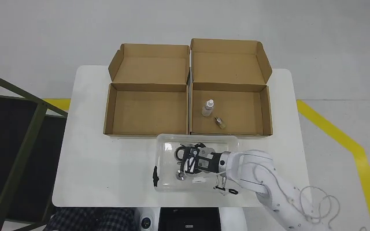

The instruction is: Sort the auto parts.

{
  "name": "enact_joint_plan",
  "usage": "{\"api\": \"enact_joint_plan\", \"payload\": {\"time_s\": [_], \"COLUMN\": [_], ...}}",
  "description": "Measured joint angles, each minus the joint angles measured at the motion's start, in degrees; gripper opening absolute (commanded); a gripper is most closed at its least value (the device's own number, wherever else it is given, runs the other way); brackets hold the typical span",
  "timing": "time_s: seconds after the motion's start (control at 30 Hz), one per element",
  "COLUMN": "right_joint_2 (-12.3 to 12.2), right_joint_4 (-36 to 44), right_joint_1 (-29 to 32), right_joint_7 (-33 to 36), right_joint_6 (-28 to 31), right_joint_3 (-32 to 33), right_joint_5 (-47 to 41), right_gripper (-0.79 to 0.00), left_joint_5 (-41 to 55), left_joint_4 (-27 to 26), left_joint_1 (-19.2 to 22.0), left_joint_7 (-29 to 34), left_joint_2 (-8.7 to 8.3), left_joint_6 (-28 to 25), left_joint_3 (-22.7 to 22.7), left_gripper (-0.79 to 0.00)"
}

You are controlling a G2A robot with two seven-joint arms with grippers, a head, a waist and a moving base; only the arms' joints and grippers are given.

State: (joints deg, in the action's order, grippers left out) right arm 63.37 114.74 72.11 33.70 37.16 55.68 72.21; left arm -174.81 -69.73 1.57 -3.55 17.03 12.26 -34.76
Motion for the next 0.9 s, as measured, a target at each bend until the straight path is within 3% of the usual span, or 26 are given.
{"api": "enact_joint_plan", "payload": {"time_s": [0.43, 0.9], "right_joint_2": [-2.0, -3.3], "right_joint_4": [10.0, 15.7], "right_joint_1": [5.8, 10.0], "right_joint_7": [-1.7, -5.6], "right_joint_6": [2.2, 2.3], "right_joint_3": [10.9, 20.6], "right_joint_5": [-5.5, -11.2], "right_gripper": [-0.785, -0.785], "left_joint_5": [0.0, 0.0], "left_joint_4": [0.0, 0.0], "left_joint_1": [0.0, 0.0], "left_joint_7": [0.0, 0.0], "left_joint_2": [0.0, 0.0], "left_joint_6": [0.0, 0.0], "left_joint_3": [0.0, 0.0], "left_gripper": [0.0, 0.0]}}
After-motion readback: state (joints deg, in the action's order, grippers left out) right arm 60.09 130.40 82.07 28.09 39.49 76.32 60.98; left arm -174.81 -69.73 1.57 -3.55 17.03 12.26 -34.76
